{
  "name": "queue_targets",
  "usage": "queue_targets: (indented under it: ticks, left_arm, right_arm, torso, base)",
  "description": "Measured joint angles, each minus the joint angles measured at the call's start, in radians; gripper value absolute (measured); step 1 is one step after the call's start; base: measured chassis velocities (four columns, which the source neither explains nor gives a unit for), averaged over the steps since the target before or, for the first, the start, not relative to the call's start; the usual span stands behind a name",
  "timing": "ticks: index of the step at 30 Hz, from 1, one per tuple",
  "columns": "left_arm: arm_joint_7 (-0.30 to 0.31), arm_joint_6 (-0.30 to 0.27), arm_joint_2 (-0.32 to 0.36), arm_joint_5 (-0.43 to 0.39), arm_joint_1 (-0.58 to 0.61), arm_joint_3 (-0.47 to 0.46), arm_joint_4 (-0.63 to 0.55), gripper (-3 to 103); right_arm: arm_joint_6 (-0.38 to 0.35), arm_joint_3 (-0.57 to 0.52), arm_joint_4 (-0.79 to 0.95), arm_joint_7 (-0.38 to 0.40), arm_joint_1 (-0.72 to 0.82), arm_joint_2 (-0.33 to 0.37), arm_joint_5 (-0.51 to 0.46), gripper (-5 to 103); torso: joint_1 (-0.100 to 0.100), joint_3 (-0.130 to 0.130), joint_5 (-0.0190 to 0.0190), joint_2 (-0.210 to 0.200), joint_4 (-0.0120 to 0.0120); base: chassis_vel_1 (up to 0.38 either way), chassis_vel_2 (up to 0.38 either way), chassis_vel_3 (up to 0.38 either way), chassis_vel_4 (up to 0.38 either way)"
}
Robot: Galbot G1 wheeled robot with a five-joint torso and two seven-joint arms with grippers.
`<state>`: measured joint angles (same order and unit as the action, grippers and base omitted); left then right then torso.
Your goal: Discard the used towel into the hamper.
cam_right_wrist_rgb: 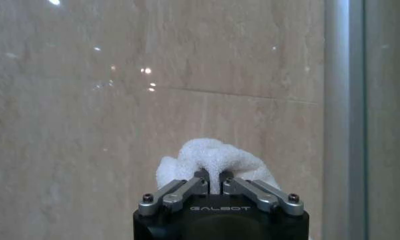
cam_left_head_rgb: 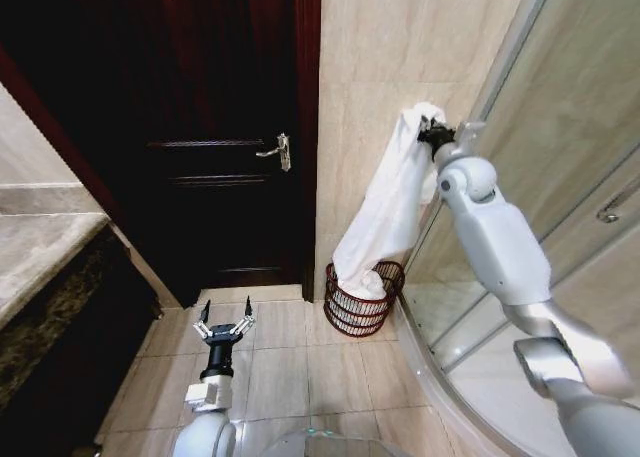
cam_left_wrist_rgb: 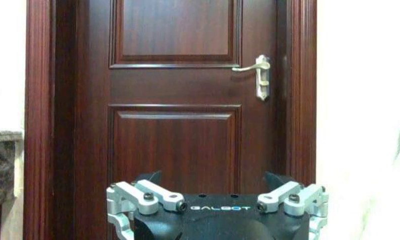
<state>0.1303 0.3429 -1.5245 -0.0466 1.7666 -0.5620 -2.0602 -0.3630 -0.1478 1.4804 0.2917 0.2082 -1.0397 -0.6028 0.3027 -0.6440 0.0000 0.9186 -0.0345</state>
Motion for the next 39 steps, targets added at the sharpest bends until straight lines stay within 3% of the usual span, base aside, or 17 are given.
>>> queue_targets:
  ticks: [5, 17, 30, 34, 39]
  left_arm:
    - [0.0, 0.001, -0.004, 0.002, 0.003, -0.001, 0.002, 100]
    - [0.002, 0.013, -0.014, 0.009, 0.022, -0.016, -0.005, 100]
    - [-0.001, 0.01, -0.021, 0.019, 0.019, -0.003, -0.005, 100]
    - [-0.001, 0.01, -0.017, 0.019, 0.016, -0.001, 0.0, 100]
    - [-0.002, 0.011, -0.017, 0.027, 0.016, 0.006, 0.006, 100]
  right_arm:
    - [0.019, 0.019, -0.01, 0.001, 0.02, -0.035, 0.06, 7]
    - [0.044, 0.055, 0.02, 0.031, 0.174, -0.153, 0.085, 7]
    - [0.081, -0.115, 0.009, 0.0, 0.431, -0.12, 0.134, 7]
    - [0.111, -0.153, -0.04, -0.026, 0.459, -0.112, 0.189, 7]
    - [0.146, -0.151, -0.059, -0.044, 0.464, -0.119, 0.192, 7]
  torso:
    - [0.0, 0.0, -0.0003, 0.0, -0.0001]
    - [0.0, 0.0, 0.0, 0.0, -0.0007]
    - [0.0, 0.0, 0.0, 0.0, 0.0001]
    - [0.0, 0.0, 0.0004, 0.0, 0.0003]
    - [0.0, 0.0, 0.0, 0.0, 0.0002]
  base:
    - [0.0, 0.0, 0.0, 0.0]
    - [0.0, 0.0, 0.0, 0.0]
    - [0.0, 0.0, 0.0, 0.0]
    - [0.0, 0.0, 0.0, 0.0]
    - [0.0, 0.0, 0.0, 0.0]
